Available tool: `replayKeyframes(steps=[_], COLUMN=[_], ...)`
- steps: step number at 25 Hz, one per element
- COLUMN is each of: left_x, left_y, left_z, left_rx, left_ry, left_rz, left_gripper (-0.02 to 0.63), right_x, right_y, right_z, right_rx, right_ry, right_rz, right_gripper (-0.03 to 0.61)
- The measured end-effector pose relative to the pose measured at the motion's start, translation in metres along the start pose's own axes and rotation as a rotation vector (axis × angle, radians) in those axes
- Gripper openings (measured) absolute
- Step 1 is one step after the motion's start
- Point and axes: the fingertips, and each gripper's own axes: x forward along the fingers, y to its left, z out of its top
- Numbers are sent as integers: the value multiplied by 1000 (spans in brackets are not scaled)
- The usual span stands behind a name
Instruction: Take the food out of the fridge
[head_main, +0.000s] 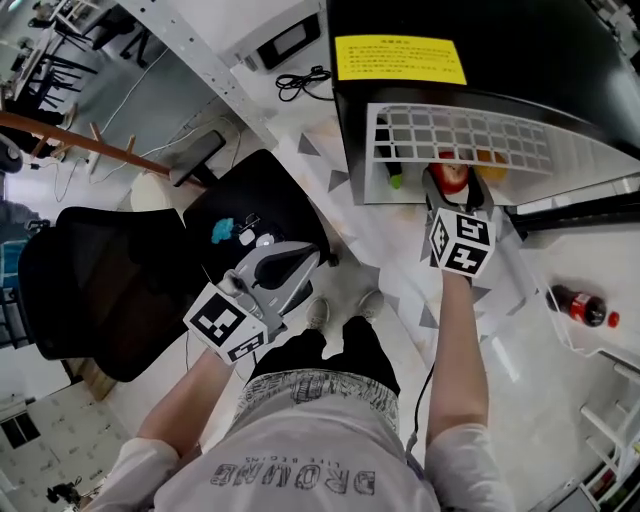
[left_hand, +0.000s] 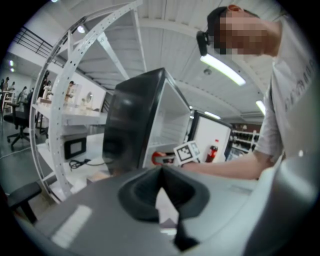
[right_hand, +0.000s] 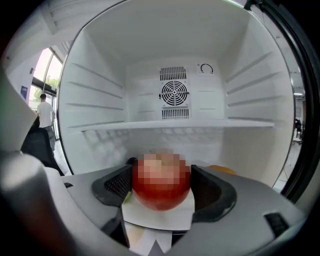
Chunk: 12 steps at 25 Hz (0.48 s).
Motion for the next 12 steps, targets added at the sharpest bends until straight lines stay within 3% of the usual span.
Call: replayKeyframes(steps=[12], left_x=[-29], left_y=[-14], left_z=[8], left_rx=[21], left_ry=[-36], left_rz=[-48], left_gripper=[5], right_x=[-58], right_y=[24], right_z=[11], right_rx=[-7], right_ry=[-21], right_rz=[-9], right_gripper=[333])
